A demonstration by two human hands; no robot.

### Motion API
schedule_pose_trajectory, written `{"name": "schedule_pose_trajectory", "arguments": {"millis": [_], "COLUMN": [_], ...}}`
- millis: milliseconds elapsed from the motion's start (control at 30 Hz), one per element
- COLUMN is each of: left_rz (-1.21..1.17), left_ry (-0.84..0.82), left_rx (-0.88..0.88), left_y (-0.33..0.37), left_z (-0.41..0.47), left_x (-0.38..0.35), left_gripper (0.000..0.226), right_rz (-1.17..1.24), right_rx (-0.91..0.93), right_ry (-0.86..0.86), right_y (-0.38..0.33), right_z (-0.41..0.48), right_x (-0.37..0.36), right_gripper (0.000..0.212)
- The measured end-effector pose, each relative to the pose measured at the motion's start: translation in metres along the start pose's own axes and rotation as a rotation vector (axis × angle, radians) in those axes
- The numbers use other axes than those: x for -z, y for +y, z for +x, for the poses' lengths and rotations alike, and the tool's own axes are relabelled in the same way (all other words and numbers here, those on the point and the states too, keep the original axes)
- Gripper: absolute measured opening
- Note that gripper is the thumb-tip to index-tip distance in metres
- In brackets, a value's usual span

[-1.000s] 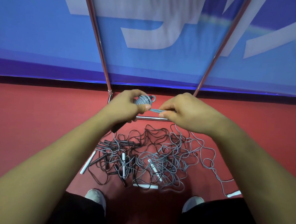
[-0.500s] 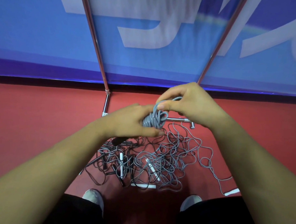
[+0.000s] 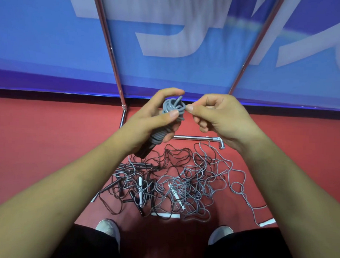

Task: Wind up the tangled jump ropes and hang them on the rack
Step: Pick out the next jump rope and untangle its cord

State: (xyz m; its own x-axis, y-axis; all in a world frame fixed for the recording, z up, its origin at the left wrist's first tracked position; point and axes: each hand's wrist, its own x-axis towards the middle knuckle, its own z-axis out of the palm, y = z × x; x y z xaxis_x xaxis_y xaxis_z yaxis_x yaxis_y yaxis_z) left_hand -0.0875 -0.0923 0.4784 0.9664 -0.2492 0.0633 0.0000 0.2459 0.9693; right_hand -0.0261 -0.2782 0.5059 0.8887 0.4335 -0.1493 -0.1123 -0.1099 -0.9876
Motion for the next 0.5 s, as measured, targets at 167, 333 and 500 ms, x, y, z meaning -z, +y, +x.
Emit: {"name": "schedule_pose_trajectory", "arguments": {"millis": [167,333,500], "left_rz": [-0.114,-0.248,-0.462], "left_ry": [0.036,0.076,0.084], "left_rx": [0.043,0.133,0.183], "left_y": [-0.0049,-0.0015,0.0039], "left_z": [0.0045,0.0090,0.0103], "left_x": [-0.0049,-0.0090,-0.0093], "left_gripper": [0.040,0.025,0.035], "right_rz": [-0.047,0.178,0.475], "right_rx": [0.017,0.028,0.116], "right_ry": [0.012,-0.015,-0.223], "right_y": [-0.0003,-0.0043,-0.0075], "right_z": [-0.0005,0.0002,-0.0012], "right_x": [0.0018,0.0024,0.0047], "right_gripper": [0.012,0.008,0.026]}}
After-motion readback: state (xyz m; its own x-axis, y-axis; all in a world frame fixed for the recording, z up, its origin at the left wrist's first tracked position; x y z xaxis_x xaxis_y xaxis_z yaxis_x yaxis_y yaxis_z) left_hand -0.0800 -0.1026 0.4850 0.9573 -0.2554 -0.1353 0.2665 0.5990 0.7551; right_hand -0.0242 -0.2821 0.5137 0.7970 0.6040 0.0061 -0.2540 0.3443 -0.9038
